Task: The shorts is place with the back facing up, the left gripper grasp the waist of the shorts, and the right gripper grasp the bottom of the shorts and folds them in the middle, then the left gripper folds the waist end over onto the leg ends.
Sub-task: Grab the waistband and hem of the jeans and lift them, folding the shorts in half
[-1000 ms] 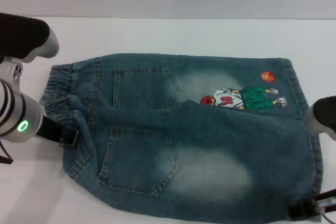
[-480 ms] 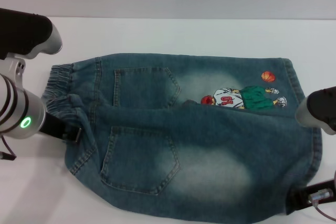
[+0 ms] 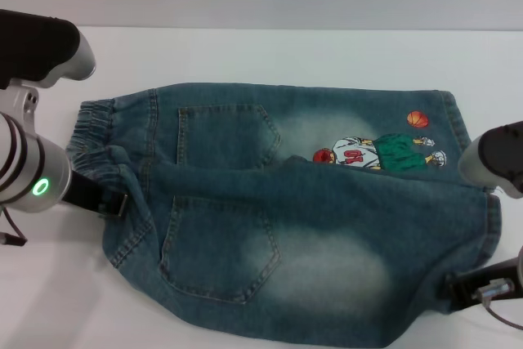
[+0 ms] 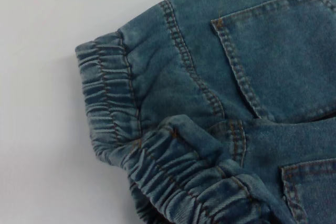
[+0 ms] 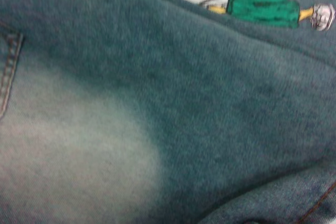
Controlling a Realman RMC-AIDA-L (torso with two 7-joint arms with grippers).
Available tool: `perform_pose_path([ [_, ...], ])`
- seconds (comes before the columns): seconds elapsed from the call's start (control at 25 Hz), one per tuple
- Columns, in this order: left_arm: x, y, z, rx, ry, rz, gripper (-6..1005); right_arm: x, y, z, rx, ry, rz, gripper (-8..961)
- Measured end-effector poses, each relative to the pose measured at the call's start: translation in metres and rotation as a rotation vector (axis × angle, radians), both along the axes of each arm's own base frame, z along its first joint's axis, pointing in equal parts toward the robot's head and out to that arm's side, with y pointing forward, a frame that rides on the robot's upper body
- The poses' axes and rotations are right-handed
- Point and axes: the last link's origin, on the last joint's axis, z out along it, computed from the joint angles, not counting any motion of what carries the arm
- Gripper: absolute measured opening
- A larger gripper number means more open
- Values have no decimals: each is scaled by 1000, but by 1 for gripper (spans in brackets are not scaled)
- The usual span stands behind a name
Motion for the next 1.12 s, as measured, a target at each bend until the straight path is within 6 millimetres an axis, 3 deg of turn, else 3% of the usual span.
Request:
perform_pose_path([
  [0.44,3,9,3,76,-50,-54,233,-12,16,16,122,21,113,5],
  [1.12,-1,27,16,225,-139,-105,232,-6,48,55,395,-57,227,5],
])
